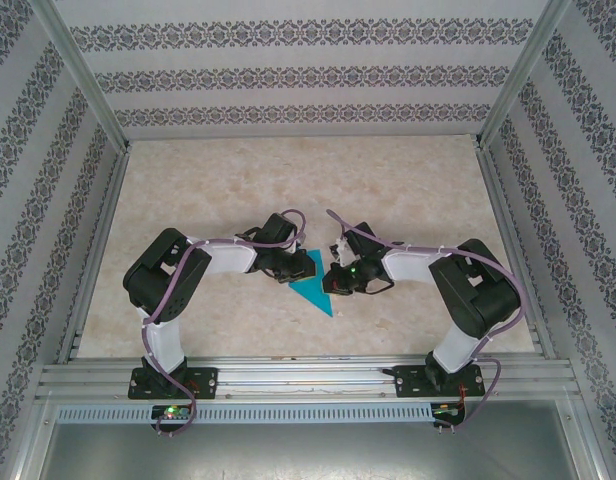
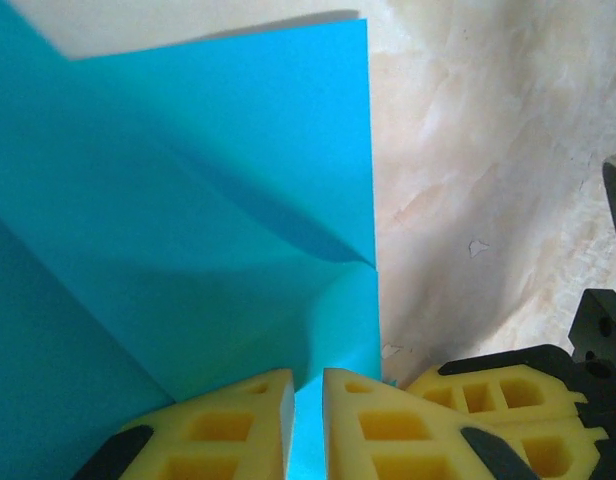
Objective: Fold a paper plane with a square sheet of paper (fold left side to right side)
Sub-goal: Fold the wing for the third time at the center of the table.
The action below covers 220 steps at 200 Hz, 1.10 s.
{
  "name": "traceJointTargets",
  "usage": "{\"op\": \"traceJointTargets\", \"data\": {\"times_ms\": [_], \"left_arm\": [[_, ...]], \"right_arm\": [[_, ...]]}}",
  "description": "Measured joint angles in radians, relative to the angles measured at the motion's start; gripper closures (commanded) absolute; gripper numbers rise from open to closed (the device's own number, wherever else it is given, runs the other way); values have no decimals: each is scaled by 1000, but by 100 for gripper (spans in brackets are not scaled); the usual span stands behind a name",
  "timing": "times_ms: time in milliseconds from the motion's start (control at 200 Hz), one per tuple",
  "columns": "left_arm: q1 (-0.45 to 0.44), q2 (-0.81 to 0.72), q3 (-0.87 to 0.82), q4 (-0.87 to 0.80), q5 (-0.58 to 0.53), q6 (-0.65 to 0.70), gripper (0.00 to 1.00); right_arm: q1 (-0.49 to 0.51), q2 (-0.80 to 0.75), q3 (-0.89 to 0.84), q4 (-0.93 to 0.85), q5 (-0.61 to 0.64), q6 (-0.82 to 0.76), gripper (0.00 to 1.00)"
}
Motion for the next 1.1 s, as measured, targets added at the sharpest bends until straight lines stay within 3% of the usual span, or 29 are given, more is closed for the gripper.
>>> {"op": "traceJointTargets", "data": {"times_ms": [495, 1099], "left_arm": [[37, 0, 8, -7, 9, 23, 77], [166, 11, 51, -69, -7, 109, 77]], "right_arm": [[72, 34, 106, -122, 156, -51, 100], [83, 46, 139, -161, 190, -80, 100]]}}
